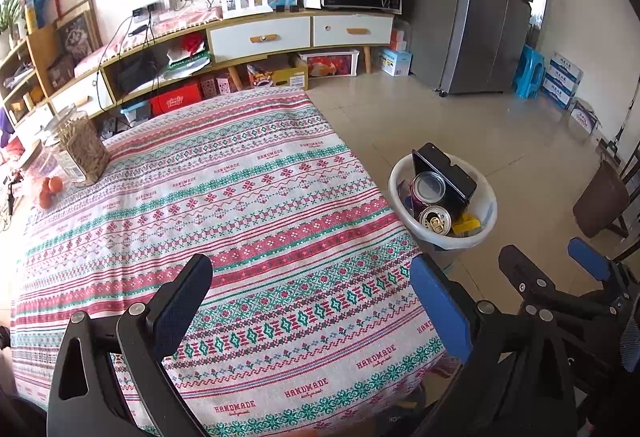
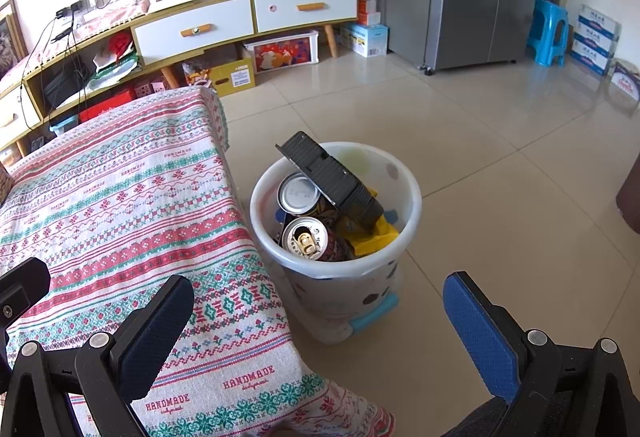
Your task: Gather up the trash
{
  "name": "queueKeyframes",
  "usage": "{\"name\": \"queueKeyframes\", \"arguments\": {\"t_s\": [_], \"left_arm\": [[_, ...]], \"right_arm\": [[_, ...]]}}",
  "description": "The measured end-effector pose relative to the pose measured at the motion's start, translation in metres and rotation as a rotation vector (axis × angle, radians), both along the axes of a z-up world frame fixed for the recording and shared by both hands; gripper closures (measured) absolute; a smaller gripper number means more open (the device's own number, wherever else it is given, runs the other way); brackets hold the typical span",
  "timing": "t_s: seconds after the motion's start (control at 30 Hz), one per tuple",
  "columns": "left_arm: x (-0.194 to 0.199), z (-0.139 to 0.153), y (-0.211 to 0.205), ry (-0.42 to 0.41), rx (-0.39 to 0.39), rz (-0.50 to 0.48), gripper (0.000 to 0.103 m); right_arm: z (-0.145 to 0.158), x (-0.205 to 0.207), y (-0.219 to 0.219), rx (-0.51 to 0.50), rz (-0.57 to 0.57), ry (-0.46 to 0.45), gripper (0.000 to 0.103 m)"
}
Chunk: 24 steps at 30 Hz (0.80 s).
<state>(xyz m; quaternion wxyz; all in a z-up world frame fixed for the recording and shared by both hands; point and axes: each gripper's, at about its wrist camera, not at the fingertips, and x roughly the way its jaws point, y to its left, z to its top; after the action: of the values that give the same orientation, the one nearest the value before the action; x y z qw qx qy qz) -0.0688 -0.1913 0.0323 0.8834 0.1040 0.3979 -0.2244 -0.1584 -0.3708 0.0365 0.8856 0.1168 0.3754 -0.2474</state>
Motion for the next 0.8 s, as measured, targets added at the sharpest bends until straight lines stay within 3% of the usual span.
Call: {"name": "queueKeyframes", "arguments": {"t_s": [0.8], "left_arm": [[-0.0040, -0.0020, -0.0030, -0.007, -0.013, -0.040, 0.003]], "right_arm": [[-0.0021, 0.0003, -0.0025, -0.006, -0.004, 0.006, 0.001]]}}
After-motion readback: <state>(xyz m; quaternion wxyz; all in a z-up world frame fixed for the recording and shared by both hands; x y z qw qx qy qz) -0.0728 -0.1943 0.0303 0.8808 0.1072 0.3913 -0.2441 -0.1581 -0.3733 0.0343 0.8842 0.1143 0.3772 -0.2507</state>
